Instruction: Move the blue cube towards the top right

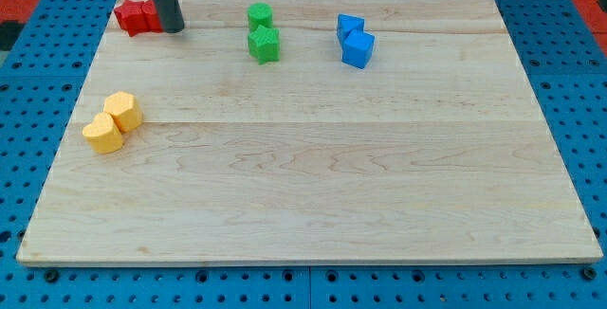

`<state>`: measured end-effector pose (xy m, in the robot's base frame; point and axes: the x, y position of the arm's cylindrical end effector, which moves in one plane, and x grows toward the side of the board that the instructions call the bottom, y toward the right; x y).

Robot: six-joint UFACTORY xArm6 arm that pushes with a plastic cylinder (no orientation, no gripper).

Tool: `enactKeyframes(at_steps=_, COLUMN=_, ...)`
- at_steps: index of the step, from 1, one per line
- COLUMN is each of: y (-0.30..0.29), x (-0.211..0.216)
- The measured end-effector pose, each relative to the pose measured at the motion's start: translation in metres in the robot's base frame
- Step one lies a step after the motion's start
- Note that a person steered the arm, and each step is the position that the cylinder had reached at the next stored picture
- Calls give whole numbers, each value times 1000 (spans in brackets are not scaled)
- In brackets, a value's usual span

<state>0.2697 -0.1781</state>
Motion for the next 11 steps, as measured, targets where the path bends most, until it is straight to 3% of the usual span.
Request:
enactKeyframes(at_steps=2, y=21, x=8)
enactKeyframes(at_steps=4, y=76, x=6)
enactKeyframes(at_steps=6, y=33, x=3)
enactKeyframes(at_steps=7, y=40, x=-17)
enactKeyframes(at_steps=11, y=190, x=-25)
